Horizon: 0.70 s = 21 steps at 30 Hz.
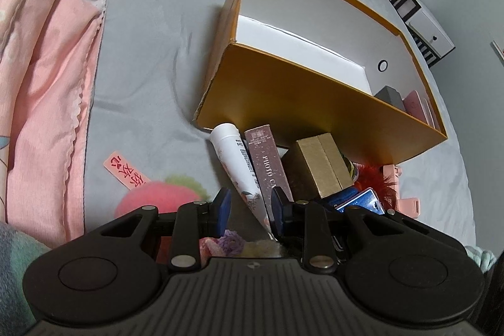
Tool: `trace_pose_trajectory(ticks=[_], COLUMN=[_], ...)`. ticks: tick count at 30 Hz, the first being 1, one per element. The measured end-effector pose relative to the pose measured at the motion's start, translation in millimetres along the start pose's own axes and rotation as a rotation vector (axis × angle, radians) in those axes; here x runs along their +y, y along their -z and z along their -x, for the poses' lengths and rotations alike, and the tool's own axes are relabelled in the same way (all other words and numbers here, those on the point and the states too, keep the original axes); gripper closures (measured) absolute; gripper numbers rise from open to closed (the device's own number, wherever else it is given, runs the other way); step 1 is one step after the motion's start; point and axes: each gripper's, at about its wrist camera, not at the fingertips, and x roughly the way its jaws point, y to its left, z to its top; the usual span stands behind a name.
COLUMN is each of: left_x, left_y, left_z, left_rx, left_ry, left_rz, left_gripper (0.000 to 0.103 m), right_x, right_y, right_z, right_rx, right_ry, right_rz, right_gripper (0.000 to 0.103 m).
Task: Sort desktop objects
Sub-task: 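Grasp the white lotion tube with the left tool while the right tool grasps the brown PHOTO CARD box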
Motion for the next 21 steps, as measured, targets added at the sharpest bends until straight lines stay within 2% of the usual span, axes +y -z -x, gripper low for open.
trace_pose_trajectory(ticks=[3, 9, 15, 18, 20, 21], left_x=[1.5, 2.2, 3.2, 6.3, 7.7, 8.2], left_y=[-1.0, -1.4, -2.4, -2.1, -1.8, -2.6], left_z=[-2.0, -3.7, -6.6, -7.4, -9.3, -10.8], left_rx=[0.011, 0.017, 0.032, 0.041, 0.054, 0.064], left_ry=[-0.003, -0.010, -0.025, -0.034, -0.040, -0.045], left_rz=[0.013, 0.022, 0.035, 0.050, 0.062, 0.067], left_gripper=[0.072, 0.072, 0.072, 0.072, 0.072, 0.072], right_x=[3.2, -2.2, 13.0, 6.8, 0.2, -3.1], right_y=[2.7, 1.7, 0.3, -0.7, 0.0, 0.9], right_z=[1.6, -1.3, -13.0, -19.5, -17.1, -14.3], right_rx=[-0.010, 0.009, 0.013, 0.030, 0.031, 0.027], right_ry=[0.011, -0.014, 0.004, 0.026, 0.031, 0.012], right_rz=[0.022, -0.029, 0.060, 0.023, -0.006, -0.024], right_gripper=[0.067, 0.067, 0.067, 0.057, 0.061, 0.066])
